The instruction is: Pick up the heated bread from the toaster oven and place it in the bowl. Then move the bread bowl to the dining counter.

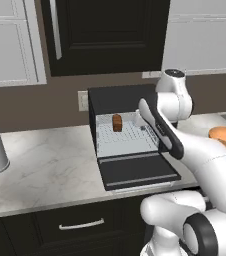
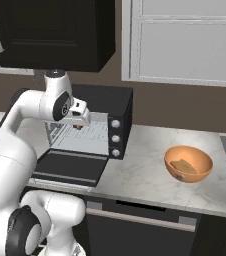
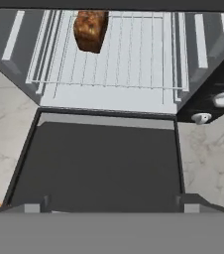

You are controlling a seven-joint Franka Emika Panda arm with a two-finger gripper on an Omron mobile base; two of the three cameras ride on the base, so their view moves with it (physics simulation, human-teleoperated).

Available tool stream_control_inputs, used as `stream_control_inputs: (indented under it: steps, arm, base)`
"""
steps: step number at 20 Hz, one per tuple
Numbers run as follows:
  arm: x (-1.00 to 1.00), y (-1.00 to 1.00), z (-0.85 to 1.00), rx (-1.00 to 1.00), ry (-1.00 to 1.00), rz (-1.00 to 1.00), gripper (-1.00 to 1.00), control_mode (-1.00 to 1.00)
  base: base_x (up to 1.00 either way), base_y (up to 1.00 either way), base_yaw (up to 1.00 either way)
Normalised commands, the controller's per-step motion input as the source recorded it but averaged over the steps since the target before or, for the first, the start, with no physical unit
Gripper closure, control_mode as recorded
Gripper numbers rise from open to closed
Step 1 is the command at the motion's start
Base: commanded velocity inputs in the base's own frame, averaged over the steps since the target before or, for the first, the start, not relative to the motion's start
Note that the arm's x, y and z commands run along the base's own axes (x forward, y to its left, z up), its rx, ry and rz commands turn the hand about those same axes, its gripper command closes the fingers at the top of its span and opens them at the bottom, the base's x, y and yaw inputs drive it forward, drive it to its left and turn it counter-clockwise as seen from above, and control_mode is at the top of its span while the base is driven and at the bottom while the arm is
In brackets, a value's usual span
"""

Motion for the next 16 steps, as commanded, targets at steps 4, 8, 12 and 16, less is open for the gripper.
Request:
stream_control_inputs:
  steps: [4,8,12,16]
  arm:
    - [0.09,0.03,-0.31,0.00,-0.16,-0.06,-1.00,-1.00]
    - [0.30,0.25,-0.08,0.00,-0.22,-0.03,-1.00,-1.00]
    - [0.37,0.23,-0.31,0.00,-0.12,-0.03,-1.00,-1.00]
    - [0.46,0.06,-0.20,0.00,-0.05,-0.03,-1.00,-1.00]
  base:
    - [0.00,0.00,0.00]
    - [0.00,0.00,0.00]
    - [0.00,0.00,0.00]
    - [0.00,0.00,0.00]
